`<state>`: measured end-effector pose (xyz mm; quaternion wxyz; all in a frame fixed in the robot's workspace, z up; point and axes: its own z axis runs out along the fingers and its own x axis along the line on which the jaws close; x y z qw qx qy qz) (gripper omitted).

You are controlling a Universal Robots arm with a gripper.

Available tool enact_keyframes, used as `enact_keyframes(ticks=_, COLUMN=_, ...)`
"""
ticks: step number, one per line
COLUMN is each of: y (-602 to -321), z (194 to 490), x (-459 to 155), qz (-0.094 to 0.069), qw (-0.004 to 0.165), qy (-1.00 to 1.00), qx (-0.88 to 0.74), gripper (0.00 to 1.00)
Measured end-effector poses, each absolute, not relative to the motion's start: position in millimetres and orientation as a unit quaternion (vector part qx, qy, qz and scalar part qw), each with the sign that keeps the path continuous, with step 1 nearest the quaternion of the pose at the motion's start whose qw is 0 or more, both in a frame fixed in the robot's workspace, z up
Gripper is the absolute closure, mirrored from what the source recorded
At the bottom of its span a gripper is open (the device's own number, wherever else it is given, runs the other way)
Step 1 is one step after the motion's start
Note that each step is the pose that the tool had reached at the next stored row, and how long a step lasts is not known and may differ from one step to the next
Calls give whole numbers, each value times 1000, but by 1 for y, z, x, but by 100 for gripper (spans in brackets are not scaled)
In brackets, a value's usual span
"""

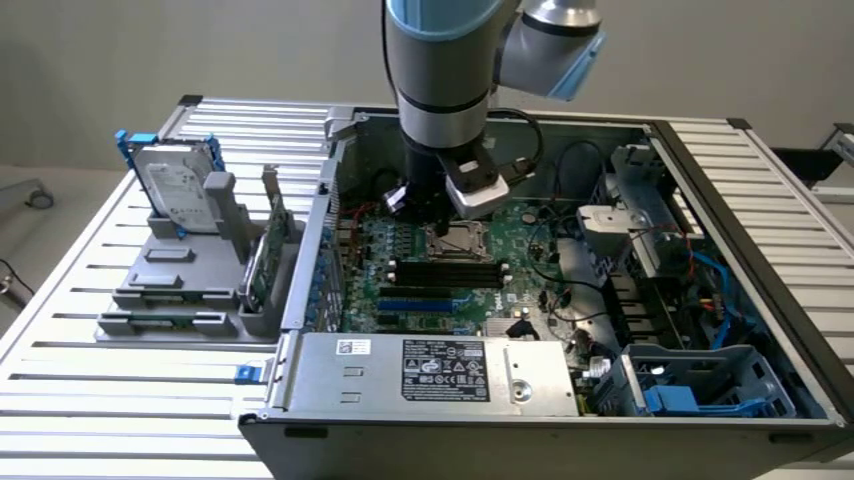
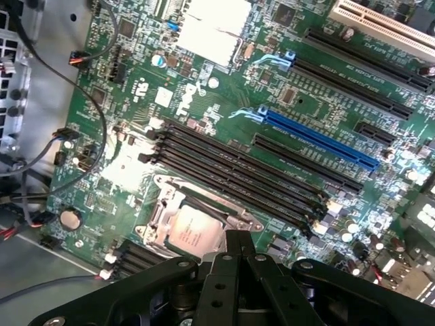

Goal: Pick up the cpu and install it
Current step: 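Install the first cpu locking lever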

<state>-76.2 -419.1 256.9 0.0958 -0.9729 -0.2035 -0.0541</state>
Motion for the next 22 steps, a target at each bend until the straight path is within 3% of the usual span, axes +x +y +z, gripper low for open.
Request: enact_keyframes(ticks=22, y=-421, z=232, x=-85, qz=-56, qw=96, qy=-204, qx=-973, gripper=89)
